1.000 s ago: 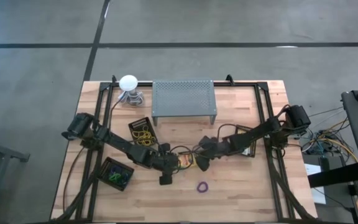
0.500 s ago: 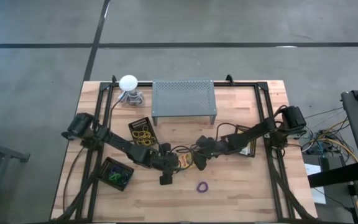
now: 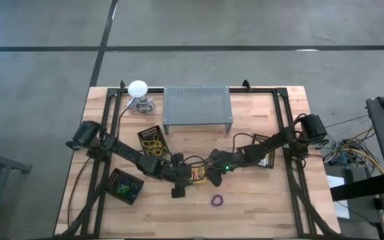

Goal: Pick & Place Office Desk Supplies
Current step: Put the crayon box into the top right black bin

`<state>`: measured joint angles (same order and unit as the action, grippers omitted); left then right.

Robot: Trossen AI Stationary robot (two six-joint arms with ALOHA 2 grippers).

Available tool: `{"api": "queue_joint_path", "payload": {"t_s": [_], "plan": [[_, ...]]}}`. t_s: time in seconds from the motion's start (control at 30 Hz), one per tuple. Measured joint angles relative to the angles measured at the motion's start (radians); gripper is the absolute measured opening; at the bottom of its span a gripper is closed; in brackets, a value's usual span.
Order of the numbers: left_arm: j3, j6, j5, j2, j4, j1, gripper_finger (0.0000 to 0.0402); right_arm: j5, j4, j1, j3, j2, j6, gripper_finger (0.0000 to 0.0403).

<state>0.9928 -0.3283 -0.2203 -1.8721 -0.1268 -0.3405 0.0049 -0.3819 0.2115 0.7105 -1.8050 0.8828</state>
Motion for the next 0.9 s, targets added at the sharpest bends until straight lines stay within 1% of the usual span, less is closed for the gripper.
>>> {"api": "queue_joint_path", "payload": {"t_s": [0.2,0.3,0.5,0.63,0.9], "plan": [[0.002,0.000,0.002,-0.028,0.022,0.001,0.0199,0.006,-0.011,-0.002,0.000,0.001,-0.030,0.0166],[0.005,0.018,0.017,-0.022,0.017,0.000,0.0199,0.010,-0.006,-0.005,0.000,0.007,-0.041,0.0166],[0.053,0.051,0.027,0.028,-0.080,-0.005,0.0199,0.013,0.074,-0.007,0.001,0.023,-0.068,0.0166],[0.070,0.012,0.022,0.041,-0.182,-0.017,0.0200,0.013,0.125,-0.007,0.003,0.032,-0.068,0.0164],[0.044,-0.062,0.011,-0.004,-0.133,-0.034,0.0199,0.007,0.133,-0.007,0.004,0.031,-0.066,0.0166]]}}
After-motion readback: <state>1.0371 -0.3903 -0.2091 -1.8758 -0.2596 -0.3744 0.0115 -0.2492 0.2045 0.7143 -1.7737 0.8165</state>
